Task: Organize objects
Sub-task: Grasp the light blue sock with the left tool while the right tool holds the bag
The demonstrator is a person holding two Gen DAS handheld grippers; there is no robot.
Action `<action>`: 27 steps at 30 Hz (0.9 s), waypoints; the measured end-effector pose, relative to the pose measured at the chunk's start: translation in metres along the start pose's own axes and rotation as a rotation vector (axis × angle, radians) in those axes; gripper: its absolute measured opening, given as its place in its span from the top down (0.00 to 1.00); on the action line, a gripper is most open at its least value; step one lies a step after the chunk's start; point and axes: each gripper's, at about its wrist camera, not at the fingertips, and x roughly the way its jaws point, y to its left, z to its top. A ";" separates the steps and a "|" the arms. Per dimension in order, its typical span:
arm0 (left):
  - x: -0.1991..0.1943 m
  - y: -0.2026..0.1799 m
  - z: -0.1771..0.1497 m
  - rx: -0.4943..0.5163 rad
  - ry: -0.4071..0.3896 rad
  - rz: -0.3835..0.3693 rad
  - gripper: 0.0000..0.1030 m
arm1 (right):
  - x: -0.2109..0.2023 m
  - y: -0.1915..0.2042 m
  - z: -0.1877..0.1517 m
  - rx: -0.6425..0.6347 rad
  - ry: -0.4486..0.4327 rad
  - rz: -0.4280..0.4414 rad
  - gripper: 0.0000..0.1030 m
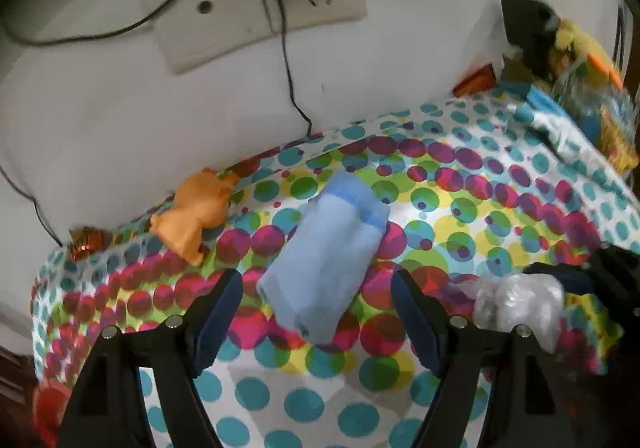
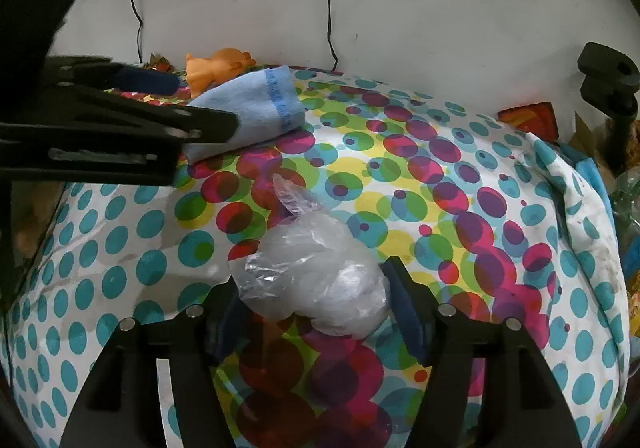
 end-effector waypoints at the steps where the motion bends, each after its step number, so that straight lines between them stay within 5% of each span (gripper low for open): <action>1: 0.005 0.000 0.002 0.000 0.006 0.006 0.24 | 0.000 0.000 0.001 0.001 0.000 0.001 0.39; 15: 0.038 0.002 0.003 -0.077 0.003 0.081 0.25 | -0.001 0.001 0.003 0.000 0.001 0.001 0.37; 17: 0.037 0.003 0.003 -0.097 -0.001 0.030 0.50 | -0.001 0.001 0.003 0.001 0.001 0.002 0.37; 19: 0.036 0.001 0.001 -0.110 -0.004 0.018 0.63 | -0.001 0.001 0.003 0.000 0.001 0.001 0.37; 23: 0.032 -0.014 -0.002 -0.072 -0.014 0.054 0.74 | -0.001 0.002 0.004 0.001 0.001 0.001 0.37; 27: 0.026 -0.016 -0.011 -0.106 -0.018 0.059 0.74 | -0.001 0.002 0.004 0.001 0.002 0.000 0.37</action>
